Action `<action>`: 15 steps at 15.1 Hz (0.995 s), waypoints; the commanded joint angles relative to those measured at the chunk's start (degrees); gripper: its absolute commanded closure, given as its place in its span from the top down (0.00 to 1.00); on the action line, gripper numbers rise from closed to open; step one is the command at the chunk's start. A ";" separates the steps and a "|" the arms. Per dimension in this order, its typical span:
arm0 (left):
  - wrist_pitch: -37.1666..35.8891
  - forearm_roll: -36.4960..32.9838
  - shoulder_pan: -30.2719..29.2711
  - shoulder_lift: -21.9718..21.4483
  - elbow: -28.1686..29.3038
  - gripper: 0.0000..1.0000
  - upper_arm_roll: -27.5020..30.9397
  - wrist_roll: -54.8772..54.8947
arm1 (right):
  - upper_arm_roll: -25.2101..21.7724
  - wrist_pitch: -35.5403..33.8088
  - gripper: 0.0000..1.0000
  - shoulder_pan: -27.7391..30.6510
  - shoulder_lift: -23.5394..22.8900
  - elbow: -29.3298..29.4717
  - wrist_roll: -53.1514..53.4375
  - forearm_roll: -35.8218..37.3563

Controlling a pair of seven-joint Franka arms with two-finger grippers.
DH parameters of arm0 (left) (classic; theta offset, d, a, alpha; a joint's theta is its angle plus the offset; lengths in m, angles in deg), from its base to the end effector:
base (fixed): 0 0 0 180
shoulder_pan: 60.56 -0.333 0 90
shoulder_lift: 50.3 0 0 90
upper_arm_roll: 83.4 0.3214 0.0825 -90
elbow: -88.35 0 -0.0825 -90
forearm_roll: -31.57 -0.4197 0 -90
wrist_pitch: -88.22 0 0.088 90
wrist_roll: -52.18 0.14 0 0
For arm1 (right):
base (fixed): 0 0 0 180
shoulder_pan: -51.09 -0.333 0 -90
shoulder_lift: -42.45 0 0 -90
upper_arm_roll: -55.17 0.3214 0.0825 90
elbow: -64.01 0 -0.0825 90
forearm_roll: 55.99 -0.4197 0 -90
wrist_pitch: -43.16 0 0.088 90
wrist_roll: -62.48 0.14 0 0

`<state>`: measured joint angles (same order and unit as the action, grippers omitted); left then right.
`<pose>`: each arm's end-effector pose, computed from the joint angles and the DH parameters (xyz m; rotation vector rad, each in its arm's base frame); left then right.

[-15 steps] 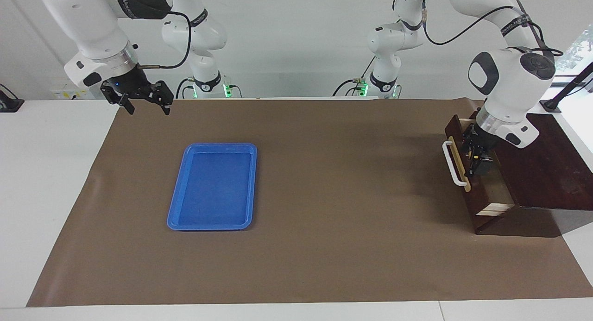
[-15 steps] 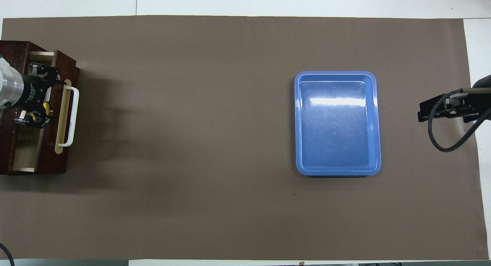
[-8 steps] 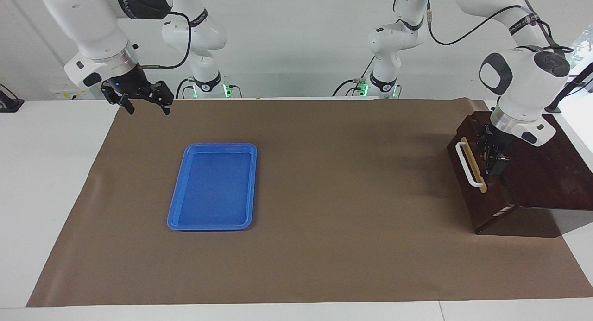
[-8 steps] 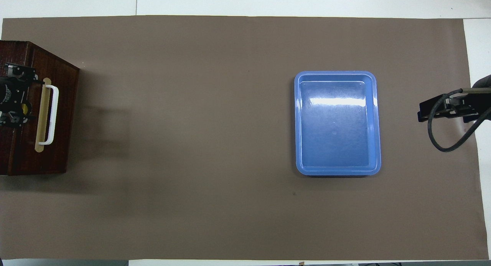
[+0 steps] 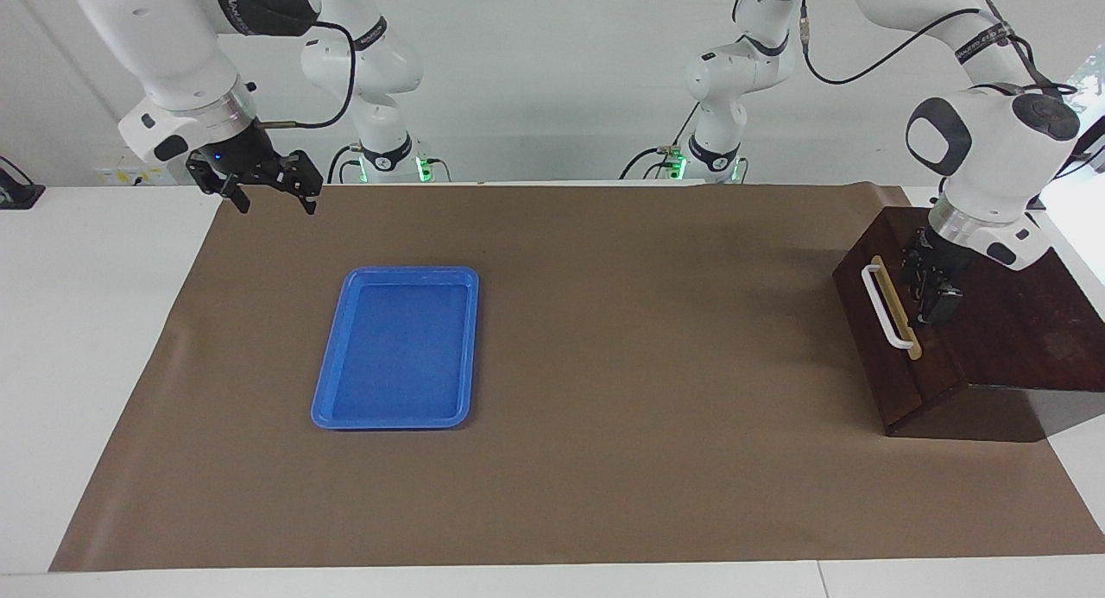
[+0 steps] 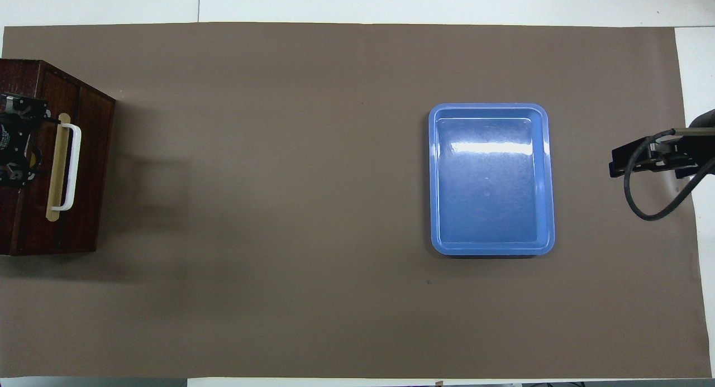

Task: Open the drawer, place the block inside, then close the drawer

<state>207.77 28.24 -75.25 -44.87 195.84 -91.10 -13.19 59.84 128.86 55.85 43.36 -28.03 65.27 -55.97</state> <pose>0.6293 0.0834 0.4294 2.5353 1.8072 0.1888 0.5730 -0.0006 0.5821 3.1332 -0.0789 -0.1486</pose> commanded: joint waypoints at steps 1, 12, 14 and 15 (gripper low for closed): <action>-5.53 -0.98 0.18 -0.68 -3.59 1.00 -0.03 2.44 | -0.02 0.96 1.00 0.34 0.67 -0.86 -1.38 0.77; -14.60 0.96 3.53 -3.41 -8.00 1.00 -1.00 23.86 | -0.19 1.05 1.00 0.43 0.67 -0.86 -1.38 0.77; -14.52 0.96 4.49 -3.85 -7.30 1.00 -1.00 26.16 | -0.19 1.05 1.00 0.43 0.67 -0.86 -1.38 0.77; -14.51 0.96 4.49 -3.94 -7.04 1.00 -1.00 26.78 | -0.19 1.05 1.00 0.34 0.67 -0.86 -1.38 0.77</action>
<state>194.18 28.59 -71.72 -47.43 187.56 -92.70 10.81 59.68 128.86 55.94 43.36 -28.03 65.27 -55.97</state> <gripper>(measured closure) 0.000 0.000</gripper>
